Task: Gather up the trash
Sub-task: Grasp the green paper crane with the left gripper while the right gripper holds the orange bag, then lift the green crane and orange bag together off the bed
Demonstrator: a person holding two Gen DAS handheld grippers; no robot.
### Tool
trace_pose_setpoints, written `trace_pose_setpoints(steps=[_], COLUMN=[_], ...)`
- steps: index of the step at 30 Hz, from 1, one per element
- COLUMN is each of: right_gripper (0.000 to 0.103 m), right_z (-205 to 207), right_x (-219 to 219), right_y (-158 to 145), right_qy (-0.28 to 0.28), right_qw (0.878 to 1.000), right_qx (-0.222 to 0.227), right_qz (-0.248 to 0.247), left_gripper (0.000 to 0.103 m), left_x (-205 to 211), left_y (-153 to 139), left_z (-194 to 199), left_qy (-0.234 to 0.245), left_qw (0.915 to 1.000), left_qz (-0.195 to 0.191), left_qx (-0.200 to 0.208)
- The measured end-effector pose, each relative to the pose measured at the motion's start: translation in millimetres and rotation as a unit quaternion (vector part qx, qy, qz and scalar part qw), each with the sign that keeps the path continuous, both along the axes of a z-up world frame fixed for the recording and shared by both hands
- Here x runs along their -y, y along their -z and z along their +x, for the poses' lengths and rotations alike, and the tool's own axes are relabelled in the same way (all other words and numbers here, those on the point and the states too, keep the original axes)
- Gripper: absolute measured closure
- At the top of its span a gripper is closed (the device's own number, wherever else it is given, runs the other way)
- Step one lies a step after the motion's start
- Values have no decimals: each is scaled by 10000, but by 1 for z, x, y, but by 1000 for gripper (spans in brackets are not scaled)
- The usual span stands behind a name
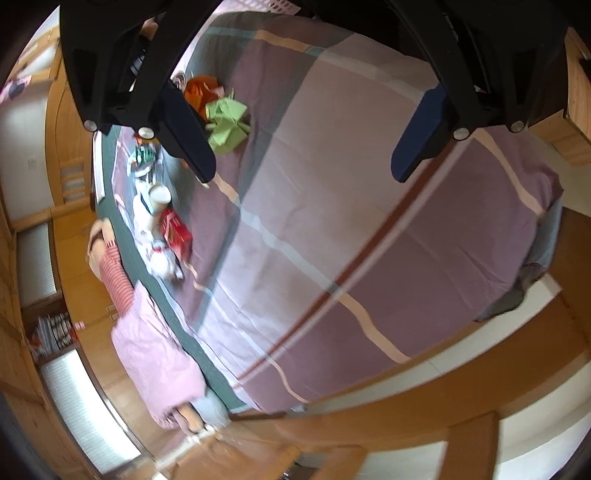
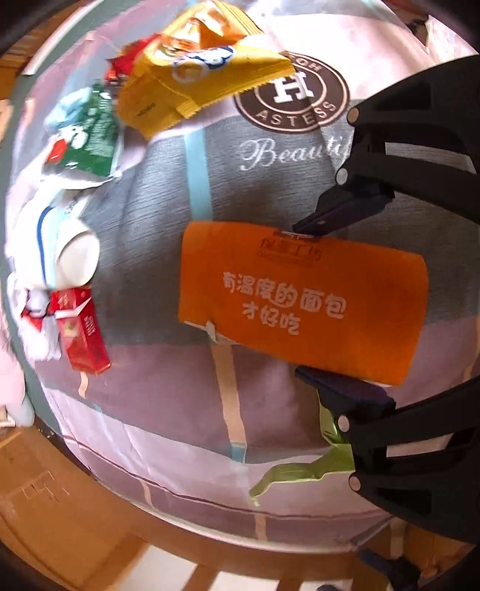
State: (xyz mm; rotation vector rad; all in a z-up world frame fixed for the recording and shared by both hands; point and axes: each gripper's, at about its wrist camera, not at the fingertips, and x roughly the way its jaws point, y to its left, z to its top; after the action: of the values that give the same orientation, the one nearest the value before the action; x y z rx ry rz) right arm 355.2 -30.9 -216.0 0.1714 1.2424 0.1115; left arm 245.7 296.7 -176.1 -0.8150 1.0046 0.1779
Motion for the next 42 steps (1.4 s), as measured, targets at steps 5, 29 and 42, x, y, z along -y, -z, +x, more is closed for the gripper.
trace_pose_setpoints(steps=[5,29,42], right_gripper=[39,38,38], right_z=[-31,-145,-171], right_x=[17,71,42], right_y=[-22,-101,-141], right_qy=[478,667,527], right_qw=[9979,9838,9538], right_qx=[398,1546,2744], right_qz=[-152,-616,-1109], left_gripper=[8,64,64], left_x=[30,192,151], left_y=[0,63,-58], left_z=[13,63,-5], left_qy=[758,3482,1812], left_qw=[9970,9243,9166], left_qz=[126,1565,3142], left_qx=[44,-38,1681])
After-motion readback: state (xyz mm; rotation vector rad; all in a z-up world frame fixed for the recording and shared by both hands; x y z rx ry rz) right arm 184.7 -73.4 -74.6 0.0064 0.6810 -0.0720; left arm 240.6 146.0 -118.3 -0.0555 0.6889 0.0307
